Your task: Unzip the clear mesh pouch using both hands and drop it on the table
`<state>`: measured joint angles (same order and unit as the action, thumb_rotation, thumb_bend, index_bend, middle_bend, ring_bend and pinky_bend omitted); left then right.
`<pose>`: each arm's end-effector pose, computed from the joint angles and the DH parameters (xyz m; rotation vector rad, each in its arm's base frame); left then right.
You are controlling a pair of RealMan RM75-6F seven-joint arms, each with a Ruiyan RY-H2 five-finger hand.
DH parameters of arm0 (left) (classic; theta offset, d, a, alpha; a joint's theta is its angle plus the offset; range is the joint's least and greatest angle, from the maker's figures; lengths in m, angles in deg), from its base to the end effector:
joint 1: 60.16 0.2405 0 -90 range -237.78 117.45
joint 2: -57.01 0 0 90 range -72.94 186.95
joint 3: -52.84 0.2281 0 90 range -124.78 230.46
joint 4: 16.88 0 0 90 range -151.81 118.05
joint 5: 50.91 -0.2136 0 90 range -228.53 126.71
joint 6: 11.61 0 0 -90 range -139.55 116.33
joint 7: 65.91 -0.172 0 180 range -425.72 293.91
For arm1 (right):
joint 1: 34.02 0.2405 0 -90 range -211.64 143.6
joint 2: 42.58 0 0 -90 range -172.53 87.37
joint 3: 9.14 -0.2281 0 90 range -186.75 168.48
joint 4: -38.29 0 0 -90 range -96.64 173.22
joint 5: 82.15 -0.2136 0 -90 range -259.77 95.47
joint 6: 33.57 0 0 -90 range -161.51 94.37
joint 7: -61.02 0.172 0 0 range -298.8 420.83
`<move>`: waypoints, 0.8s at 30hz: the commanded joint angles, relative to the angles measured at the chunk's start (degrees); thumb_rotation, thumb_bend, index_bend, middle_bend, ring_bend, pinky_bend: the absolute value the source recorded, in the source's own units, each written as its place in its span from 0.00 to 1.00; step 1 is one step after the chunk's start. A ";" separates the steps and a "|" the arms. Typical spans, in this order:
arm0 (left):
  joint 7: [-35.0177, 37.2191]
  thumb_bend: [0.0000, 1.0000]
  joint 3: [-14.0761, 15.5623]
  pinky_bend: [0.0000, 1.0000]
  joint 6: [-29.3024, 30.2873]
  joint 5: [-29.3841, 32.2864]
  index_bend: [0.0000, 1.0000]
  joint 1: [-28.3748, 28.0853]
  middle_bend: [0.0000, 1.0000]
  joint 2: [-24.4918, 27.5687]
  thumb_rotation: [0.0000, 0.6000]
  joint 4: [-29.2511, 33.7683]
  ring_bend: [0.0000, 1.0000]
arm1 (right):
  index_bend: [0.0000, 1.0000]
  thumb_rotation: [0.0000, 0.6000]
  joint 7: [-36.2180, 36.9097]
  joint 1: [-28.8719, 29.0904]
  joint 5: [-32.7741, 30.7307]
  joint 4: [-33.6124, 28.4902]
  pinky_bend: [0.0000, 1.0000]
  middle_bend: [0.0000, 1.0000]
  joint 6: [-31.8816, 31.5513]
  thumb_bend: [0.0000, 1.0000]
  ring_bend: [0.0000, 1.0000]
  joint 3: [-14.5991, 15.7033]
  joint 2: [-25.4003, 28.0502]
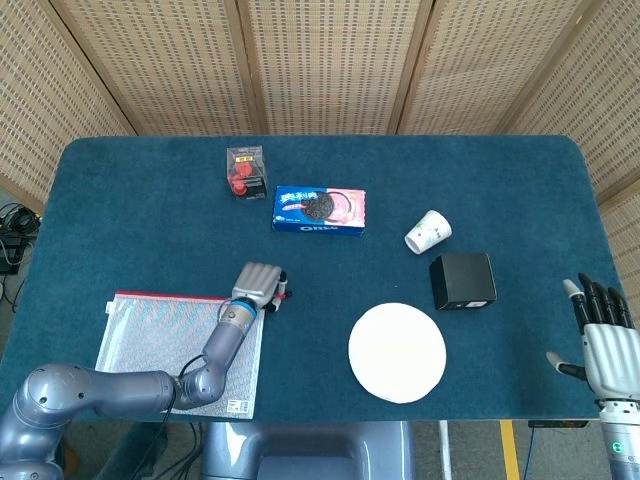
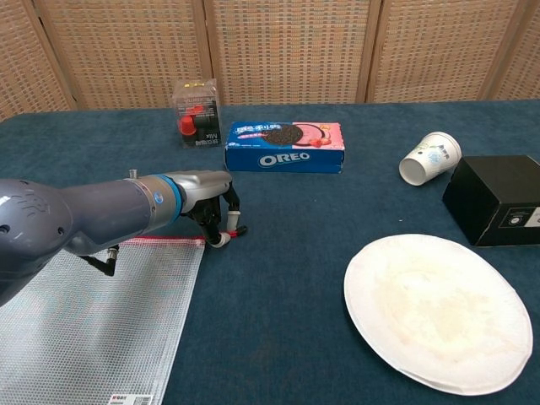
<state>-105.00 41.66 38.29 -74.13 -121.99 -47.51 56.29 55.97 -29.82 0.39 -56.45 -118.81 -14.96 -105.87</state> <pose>-0.0773 0.3653 -0.1211 -1.8886 -1.1634 -0.6010 -0.2865 -0.2139 0.1565 1.3207 -0.8531 0.8605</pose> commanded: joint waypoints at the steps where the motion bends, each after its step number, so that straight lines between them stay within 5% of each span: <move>1: -0.06 0.46 -0.02 1.00 0.08 0.00 0.58 0.03 0.90 -0.06 1.00 0.00 0.95 | 0.06 1.00 0.11 -0.02 0.02 0.00 0.00 0.00 -0.03 0.00 0.00 0.00 0.04; 17: 0.36 0.63 -0.65 1.00 0.90 -1.25 0.71 0.56 0.90 1.37 1.00 1.73 0.95 | 0.06 1.00 0.11 -0.06 0.32 -0.14 0.00 0.00 -0.17 0.00 0.00 0.14 0.10; 24: 4.95 0.64 -2.98 1.00 1.21 -5.42 0.84 1.89 0.91 4.79 1.00 6.43 0.95 | 0.06 1.00 2.33 1.54 0.14 -0.95 0.00 0.00 3.14 0.00 0.00 0.22 0.20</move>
<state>-101.25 39.42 39.43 -78.70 -120.58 -43.59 61.64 57.28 -28.99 0.59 -57.05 -116.90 -14.74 -105.83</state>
